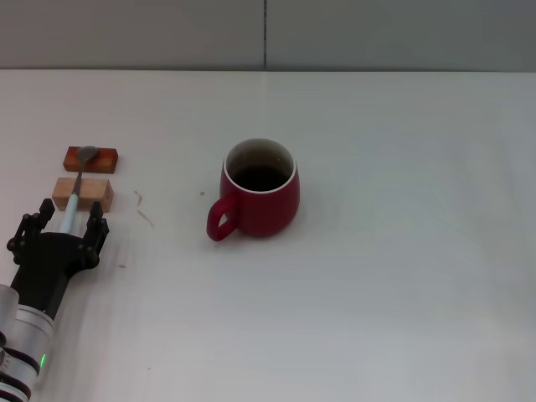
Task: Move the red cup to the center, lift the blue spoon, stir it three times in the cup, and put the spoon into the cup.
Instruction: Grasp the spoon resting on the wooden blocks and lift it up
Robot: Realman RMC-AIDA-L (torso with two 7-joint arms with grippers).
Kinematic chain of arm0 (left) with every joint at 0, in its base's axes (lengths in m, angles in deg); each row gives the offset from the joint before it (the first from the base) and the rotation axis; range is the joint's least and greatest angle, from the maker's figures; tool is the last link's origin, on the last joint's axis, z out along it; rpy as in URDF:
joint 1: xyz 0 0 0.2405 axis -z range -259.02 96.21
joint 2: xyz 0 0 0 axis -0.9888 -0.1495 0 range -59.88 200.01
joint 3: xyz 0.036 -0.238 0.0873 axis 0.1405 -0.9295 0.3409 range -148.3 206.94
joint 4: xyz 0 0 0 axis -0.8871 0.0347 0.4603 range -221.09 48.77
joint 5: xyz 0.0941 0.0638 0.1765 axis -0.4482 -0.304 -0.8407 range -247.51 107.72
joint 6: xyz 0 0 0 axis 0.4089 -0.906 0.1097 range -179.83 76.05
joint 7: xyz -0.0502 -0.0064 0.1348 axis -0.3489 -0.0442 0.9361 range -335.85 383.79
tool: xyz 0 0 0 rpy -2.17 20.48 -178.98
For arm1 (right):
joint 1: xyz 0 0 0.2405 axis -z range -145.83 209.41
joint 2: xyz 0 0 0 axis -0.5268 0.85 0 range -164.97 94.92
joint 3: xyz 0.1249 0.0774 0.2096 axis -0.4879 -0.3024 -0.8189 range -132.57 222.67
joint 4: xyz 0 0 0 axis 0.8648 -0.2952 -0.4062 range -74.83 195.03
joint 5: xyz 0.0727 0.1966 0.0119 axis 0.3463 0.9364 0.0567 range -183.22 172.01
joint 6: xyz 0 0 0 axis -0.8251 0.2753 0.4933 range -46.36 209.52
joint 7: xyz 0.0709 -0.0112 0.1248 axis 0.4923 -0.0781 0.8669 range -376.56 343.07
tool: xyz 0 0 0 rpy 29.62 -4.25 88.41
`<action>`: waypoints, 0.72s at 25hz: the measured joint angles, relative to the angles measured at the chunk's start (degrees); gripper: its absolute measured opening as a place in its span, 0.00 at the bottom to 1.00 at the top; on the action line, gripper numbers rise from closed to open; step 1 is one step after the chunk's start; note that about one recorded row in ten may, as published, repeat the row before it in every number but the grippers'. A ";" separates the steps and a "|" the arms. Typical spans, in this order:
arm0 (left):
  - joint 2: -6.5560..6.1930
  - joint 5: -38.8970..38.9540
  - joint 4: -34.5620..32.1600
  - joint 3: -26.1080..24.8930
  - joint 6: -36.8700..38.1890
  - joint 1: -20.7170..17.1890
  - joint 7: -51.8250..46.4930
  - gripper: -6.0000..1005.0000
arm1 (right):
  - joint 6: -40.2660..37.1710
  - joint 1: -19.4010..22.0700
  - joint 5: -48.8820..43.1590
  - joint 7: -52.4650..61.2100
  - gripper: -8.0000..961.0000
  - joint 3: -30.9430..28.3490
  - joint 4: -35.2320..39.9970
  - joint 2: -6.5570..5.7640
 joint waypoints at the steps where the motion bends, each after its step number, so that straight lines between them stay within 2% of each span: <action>1: 0.00 0.00 0.00 0.00 0.00 0.00 0.00 0.55 | 0.00 0.00 0.00 0.00 0.69 0.00 0.00 0.00; 15: -0.01 0.00 -0.18 -0.45 -0.15 0.51 0.00 0.51 | -0.41 0.30 0.00 0.00 0.69 0.00 0.00 0.11; 18: -0.01 0.00 -0.18 -0.50 -0.14 0.52 0.00 0.48 | -0.59 0.37 0.00 0.00 0.69 0.00 0.00 0.15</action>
